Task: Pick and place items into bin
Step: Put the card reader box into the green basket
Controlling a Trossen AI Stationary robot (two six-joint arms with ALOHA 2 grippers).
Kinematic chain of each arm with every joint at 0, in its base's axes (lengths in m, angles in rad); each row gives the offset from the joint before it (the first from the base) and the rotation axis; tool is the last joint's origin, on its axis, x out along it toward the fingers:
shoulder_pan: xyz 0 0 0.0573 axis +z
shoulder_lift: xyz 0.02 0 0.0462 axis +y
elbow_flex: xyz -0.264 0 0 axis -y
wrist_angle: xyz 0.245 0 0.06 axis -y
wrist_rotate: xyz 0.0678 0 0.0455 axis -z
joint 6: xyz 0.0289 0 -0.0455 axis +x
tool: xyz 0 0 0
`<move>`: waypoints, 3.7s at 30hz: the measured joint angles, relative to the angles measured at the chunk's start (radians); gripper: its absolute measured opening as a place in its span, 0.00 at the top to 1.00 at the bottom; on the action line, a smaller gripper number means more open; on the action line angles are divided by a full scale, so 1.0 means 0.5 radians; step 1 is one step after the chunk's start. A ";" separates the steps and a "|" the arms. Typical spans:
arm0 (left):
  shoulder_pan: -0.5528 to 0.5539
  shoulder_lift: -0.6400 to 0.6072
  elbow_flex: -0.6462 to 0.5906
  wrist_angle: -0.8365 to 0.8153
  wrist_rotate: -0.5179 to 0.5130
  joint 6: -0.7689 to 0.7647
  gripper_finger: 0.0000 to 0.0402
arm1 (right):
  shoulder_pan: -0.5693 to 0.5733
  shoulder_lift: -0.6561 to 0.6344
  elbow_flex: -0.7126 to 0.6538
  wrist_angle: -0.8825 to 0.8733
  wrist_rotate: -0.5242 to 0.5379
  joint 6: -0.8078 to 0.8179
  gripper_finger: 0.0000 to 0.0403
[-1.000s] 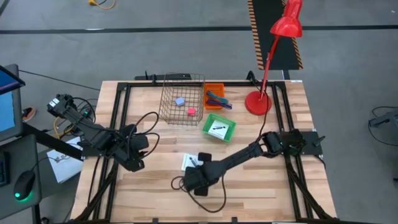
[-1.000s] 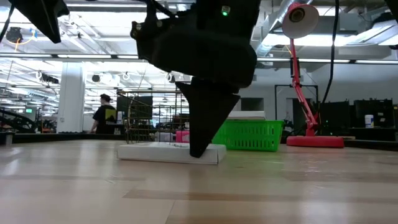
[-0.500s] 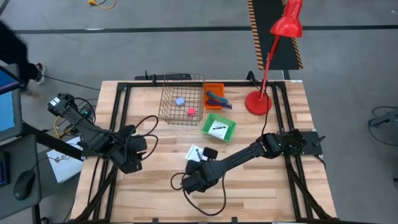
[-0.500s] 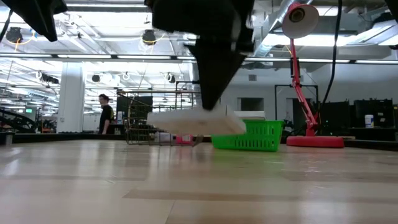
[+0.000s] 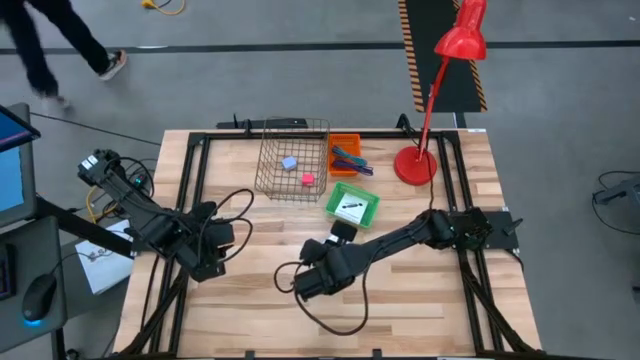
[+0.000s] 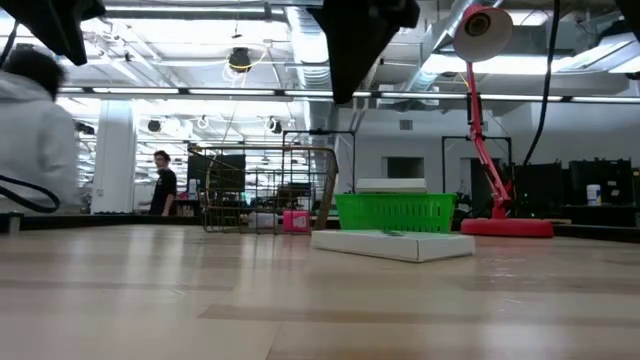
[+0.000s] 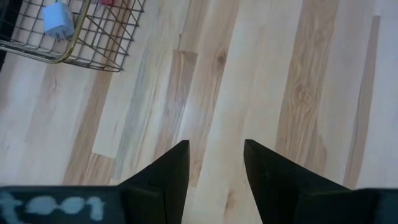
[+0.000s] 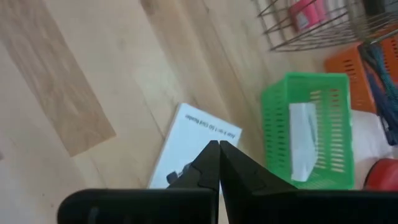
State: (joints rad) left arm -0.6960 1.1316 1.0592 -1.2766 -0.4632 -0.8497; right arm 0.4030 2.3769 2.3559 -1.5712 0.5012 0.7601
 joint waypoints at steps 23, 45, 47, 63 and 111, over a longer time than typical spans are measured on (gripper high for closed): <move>-0.024 0.001 0.000 0.085 -0.104 -0.014 0.64 | 0.132 -0.028 -0.303 0.093 -0.482 -1.157 1.00; 0.001 0.002 0.000 0.234 -0.275 -0.476 0.64 | 0.295 -1.031 -1.877 1.304 -0.280 -1.340 1.00; 0.001 0.002 0.000 0.235 -0.312 -0.515 0.64 | 0.308 -1.074 -2.000 1.448 -0.266 -1.376 1.00; 0.051 0.002 0.000 0.249 -0.358 -0.623 0.64 | 0.222 -1.011 -2.110 1.457 -0.224 -1.687 1.00; 0.051 0.001 -0.001 0.246 -0.249 -0.685 0.64 | 0.058 -0.765 -2.440 2.142 -0.376 -1.914 0.96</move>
State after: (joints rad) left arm -0.6704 1.1320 1.0588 -1.1534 -0.5877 -1.1923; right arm 0.4321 1.9945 1.1359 -0.5001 0.3130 -0.1969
